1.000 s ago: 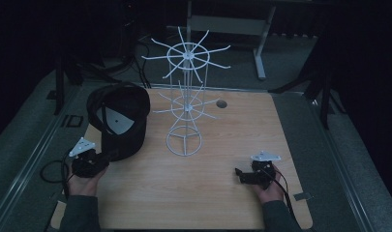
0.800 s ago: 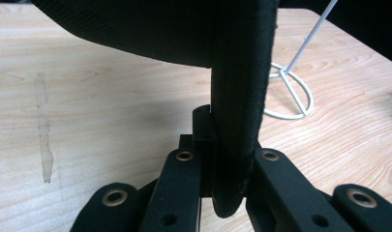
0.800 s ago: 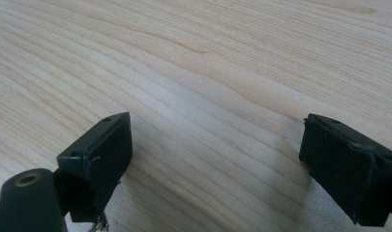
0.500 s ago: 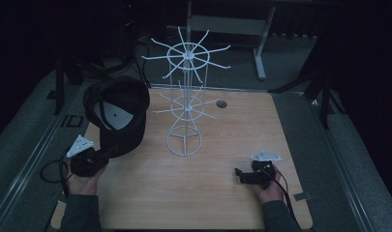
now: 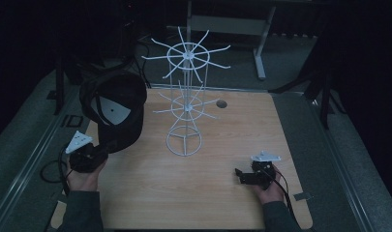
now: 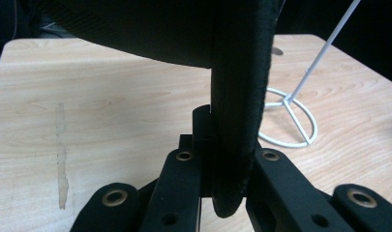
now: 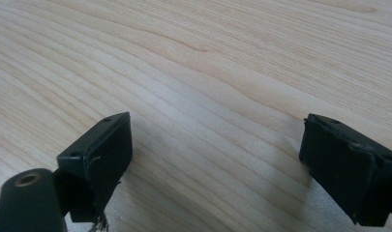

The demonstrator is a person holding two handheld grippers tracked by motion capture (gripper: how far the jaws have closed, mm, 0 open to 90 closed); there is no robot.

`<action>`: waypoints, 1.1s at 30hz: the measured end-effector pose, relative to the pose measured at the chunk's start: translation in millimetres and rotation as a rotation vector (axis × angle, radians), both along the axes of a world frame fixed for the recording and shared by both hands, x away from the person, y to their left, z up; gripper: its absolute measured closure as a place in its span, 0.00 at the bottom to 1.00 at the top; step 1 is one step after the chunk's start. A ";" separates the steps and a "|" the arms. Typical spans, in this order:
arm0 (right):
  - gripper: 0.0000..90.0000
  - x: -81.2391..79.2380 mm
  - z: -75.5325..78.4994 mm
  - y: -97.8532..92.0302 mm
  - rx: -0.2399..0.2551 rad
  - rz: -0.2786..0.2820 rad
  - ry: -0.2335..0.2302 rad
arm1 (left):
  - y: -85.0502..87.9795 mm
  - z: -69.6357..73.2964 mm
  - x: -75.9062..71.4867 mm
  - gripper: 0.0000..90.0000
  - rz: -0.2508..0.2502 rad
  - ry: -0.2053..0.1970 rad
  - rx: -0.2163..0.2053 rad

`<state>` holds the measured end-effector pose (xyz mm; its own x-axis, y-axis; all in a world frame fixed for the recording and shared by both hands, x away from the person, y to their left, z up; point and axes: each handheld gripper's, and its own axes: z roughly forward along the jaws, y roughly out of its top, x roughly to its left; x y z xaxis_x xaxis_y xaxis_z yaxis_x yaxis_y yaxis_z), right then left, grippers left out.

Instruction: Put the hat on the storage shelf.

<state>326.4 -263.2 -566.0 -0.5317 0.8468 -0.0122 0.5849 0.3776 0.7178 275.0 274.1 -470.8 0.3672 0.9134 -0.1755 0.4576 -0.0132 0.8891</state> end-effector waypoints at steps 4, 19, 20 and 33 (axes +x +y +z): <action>0.13 0.0 0.0 0.0 0.000 0.000 0.000 | -1.8 2.9 1.0 0.96 0.005 -0.007 -0.003; 0.13 0.1 0.0 -0.1 0.000 0.001 0.000 | -6.3 13.1 -3.9 0.96 0.042 -0.034 0.035; 0.13 0.1 0.0 -0.1 0.000 0.001 0.000 | -7.1 14.3 -4.2 0.96 0.041 -0.036 0.040; 0.13 0.1 0.0 -0.1 0.000 0.001 -0.001 | -19.9 25.8 -4.3 0.96 0.056 -0.058 0.073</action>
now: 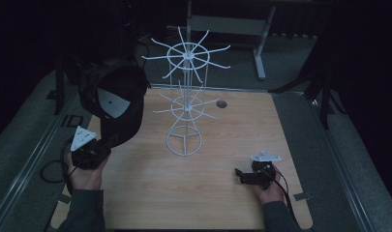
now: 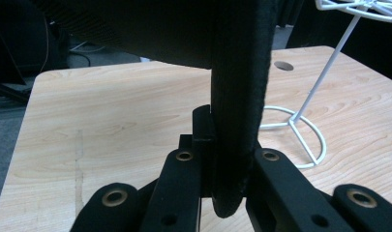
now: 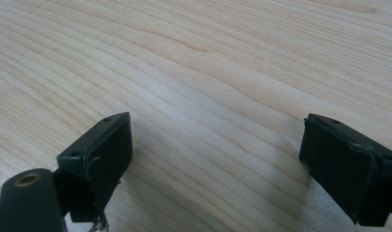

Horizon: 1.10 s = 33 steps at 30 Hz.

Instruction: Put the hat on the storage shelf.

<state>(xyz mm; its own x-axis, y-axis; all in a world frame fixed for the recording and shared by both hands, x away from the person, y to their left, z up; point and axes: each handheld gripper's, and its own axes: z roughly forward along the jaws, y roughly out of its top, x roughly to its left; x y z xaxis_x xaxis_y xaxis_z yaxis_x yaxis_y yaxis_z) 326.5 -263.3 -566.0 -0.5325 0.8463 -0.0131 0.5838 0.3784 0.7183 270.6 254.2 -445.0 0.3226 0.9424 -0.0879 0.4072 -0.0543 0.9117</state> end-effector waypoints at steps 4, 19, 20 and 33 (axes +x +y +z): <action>0.13 0.0 0.0 0.0 0.000 0.000 0.000 | -2.0 4.1 -0.5 0.96 -0.002 -0.010 0.004; 0.13 0.1 0.0 0.0 0.001 0.000 -0.001 | -6.4 20.5 -0.3 0.96 0.007 -0.036 0.019; 0.13 0.1 0.0 0.0 0.001 0.000 -0.001 | -6.8 21.4 -0.1 0.96 0.007 -0.038 0.019; 0.13 0.1 0.0 0.0 0.001 0.000 -0.001 | -7.0 27.2 2.6 0.96 0.012 -0.050 0.029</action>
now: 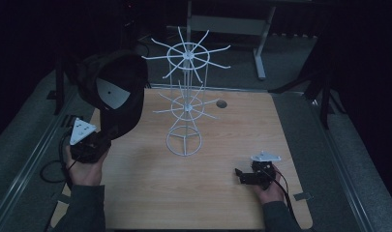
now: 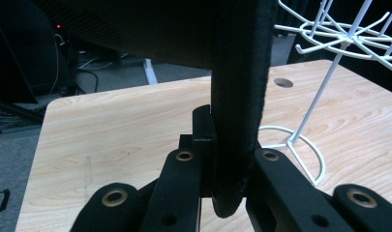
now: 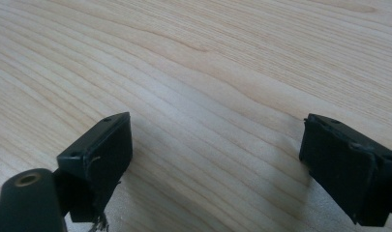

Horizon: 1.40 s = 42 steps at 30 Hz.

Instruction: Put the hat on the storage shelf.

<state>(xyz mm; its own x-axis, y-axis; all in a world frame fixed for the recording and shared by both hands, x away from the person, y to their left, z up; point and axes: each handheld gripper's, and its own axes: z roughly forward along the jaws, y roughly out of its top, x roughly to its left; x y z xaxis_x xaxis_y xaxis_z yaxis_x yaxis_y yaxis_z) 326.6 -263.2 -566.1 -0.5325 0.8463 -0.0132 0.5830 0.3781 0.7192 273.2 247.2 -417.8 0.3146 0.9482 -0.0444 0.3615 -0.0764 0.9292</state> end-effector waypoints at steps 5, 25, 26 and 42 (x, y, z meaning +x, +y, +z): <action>0.13 0.0 0.0 0.0 0.000 0.000 0.000 | -0.6 0.7 0.7 0.96 0.003 -0.004 -0.001; 0.13 0.0 0.1 0.1 0.001 -0.001 0.001 | -3.7 9.6 2.5 0.96 0.021 -0.025 -0.005; 0.13 0.0 0.1 0.1 0.001 0.000 0.001 | -3.9 9.9 2.6 0.96 0.021 -0.025 -0.005; 0.13 0.0 0.0 0.1 0.001 -0.001 0.001 | -9.4 14.7 4.3 0.96 0.027 -0.042 -0.003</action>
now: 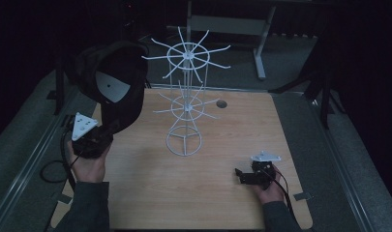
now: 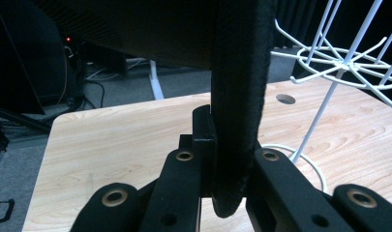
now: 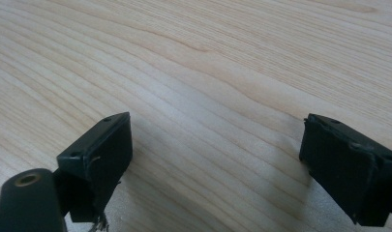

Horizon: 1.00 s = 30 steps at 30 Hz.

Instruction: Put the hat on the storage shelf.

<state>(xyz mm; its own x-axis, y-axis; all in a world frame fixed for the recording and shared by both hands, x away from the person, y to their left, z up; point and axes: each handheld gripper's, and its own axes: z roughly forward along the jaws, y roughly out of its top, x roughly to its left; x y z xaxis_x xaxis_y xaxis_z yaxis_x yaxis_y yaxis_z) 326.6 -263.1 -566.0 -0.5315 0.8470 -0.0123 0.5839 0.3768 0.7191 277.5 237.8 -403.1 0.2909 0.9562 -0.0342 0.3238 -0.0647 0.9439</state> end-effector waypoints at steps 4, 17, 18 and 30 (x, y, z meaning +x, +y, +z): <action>0.13 0.0 0.0 0.0 0.000 0.000 0.000 | -2.0 2.0 0.8 0.96 0.000 -0.004 0.001; 0.13 0.0 0.0 -0.1 0.000 0.001 0.000 | -9.7 5.9 4.7 0.96 -0.008 -0.011 0.005; 0.13 0.0 0.0 -0.1 0.000 0.001 0.000 | -10.4 6.4 5.0 0.96 -0.010 -0.014 0.005; 0.13 0.0 0.0 0.0 0.001 0.000 0.000 | -19.5 12.2 9.7 0.96 -0.019 -0.023 0.023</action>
